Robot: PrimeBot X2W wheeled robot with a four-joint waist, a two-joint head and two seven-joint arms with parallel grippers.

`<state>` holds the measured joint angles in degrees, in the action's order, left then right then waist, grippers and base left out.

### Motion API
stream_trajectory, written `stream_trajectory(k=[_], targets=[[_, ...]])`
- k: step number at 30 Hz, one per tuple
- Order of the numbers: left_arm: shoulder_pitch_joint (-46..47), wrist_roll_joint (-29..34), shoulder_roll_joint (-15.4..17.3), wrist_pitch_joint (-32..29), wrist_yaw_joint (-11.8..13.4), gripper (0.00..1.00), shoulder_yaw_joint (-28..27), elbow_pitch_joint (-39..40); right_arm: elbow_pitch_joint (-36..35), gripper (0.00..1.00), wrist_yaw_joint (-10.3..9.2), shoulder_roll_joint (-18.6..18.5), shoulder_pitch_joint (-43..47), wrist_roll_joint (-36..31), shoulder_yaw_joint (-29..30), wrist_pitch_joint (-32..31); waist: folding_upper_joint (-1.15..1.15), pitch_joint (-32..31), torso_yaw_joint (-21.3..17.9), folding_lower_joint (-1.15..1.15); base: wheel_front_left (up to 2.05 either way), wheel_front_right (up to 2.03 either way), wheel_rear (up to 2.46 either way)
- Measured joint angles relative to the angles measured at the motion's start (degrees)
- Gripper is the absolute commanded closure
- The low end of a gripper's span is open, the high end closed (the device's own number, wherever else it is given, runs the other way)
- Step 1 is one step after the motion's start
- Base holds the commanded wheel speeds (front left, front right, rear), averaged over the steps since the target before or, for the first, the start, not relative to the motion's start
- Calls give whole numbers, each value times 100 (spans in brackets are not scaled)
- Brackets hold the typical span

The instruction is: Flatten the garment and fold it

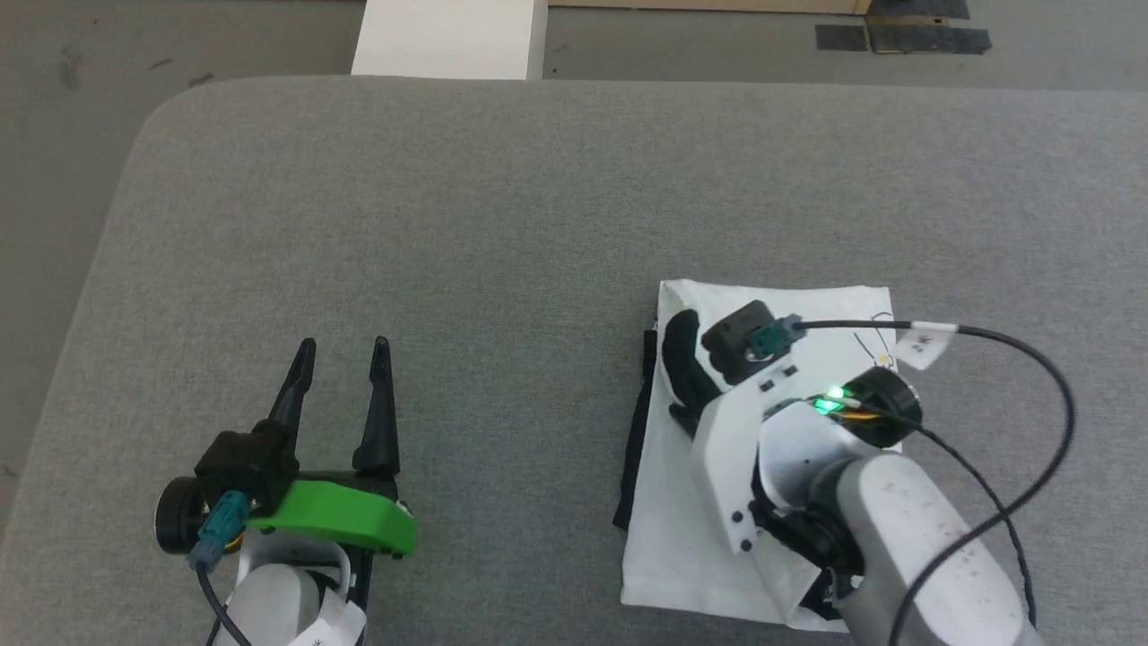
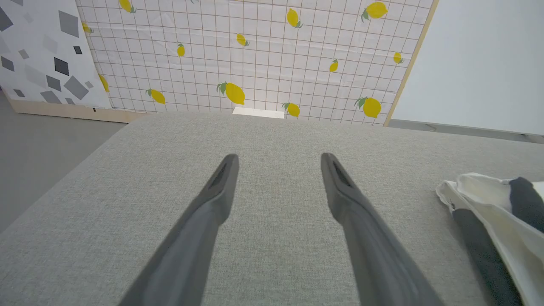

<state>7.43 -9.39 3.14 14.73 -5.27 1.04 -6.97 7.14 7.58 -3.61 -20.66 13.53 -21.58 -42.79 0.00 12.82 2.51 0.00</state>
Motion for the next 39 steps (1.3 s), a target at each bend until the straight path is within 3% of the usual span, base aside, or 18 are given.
stream_trajectory(k=[5,6,7,8,11,16,21,25,31,39], targets=[[19,-19,0,0,0,0,42,-40,847,100,0,42,-268,54,-216,400,0,35,52,0,0,0,0],[20,-19,0,0,0,0,47,-41,938,80,0,44,-301,74,-237,453,0,32,51,0,0,0,0],[21,-20,0,0,0,0,57,-42,1028,19,0,43,-343,129,-286,497,0,27,49,0,0,0,0],[21,-20,0,0,1,0,65,-44,1089,0,0,42,-371,257,-343,520,0,18,47,0,0,0,0],[21,-19,-1,0,1,0,68,-55,1073,0,0,60,-397,619,-468,721,0,-23,19,0,0,0,0],[-1,-19,-4,-1,0,0,76,-90,97,0,0,77,-383,1053,-257,1771,0,-203,-39,0,0,0,0],[-96,-3,-8,0,-7,0,53,-34,-973,0,0,85,109,1214,624,2538,0,-352,-175,0,0,0,0],[-158,-2,-10,0,-14,0,22,21,-1347,0,0,75,646,1506,1503,2967,0,-443,-316,0,0,0,0],[-185,-2,-10,0,-14,0,35,38,-758,0,-1,63,1234,2784,2674,3228,0,-549,-531,0,0,0,0],[-185,-2,-12,0,-15,0,68,46,526,0,-2,64,1403,4095,2876,2654,0,-523,-586,0,0,0,0]])
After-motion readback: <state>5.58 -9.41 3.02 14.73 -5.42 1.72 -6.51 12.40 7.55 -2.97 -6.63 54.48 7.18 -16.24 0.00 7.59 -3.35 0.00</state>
